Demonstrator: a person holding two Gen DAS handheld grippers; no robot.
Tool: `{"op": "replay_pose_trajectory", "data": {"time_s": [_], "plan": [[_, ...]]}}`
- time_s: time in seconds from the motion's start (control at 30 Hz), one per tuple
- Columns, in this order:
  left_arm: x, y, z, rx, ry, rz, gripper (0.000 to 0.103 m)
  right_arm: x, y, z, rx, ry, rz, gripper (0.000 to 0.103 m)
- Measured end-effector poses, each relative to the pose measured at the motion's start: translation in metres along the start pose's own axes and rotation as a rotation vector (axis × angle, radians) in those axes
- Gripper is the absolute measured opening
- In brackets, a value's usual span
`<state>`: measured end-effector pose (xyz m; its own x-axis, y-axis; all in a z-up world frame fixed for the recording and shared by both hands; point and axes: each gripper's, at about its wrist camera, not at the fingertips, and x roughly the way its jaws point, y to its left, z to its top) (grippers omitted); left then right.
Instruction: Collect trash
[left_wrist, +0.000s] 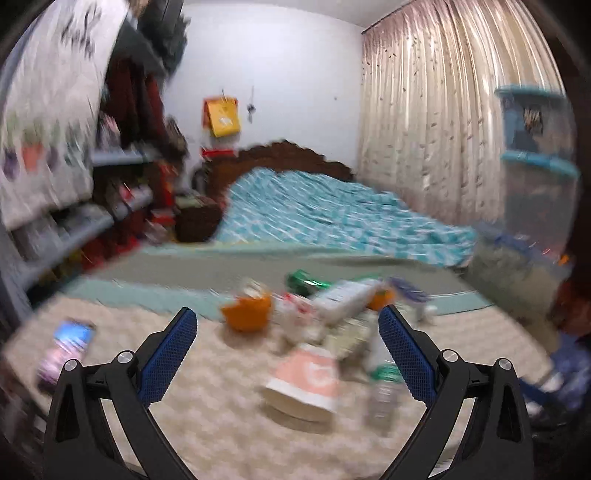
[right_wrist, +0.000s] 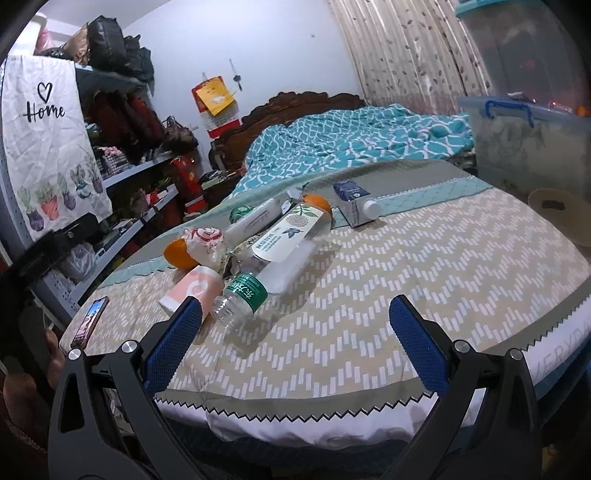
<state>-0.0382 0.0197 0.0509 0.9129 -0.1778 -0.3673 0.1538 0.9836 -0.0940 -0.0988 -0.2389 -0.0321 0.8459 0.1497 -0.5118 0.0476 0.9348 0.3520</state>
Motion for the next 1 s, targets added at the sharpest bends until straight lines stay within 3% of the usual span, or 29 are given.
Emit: {"op": "replay_pose_trajectory", "data": {"time_s": [0.07, 0.17, 0.5, 1.0], "plan": [[0.01, -0.004, -0.009, -0.003, 0.081, -0.048, 0.094, 0.001, 0.0, -0.001, -0.002, 0.01, 0.005, 0.1], [0.012, -0.006, -0.022, -0.031, 0.135, -0.108, 0.094, 0.001, -0.001, -0.002, 0.0, 0.021, 0.019, 0.1], [-0.009, -0.027, -0.037, 0.038, 0.097, -0.127, 0.094, 0.007, -0.003, -0.004, 0.022, 0.05, 0.064, 0.1], [-0.007, -0.032, -0.038, 0.064, 0.122, -0.135, 0.094, 0.02, -0.009, -0.006, 0.046, 0.091, 0.054, 0.1]]}}
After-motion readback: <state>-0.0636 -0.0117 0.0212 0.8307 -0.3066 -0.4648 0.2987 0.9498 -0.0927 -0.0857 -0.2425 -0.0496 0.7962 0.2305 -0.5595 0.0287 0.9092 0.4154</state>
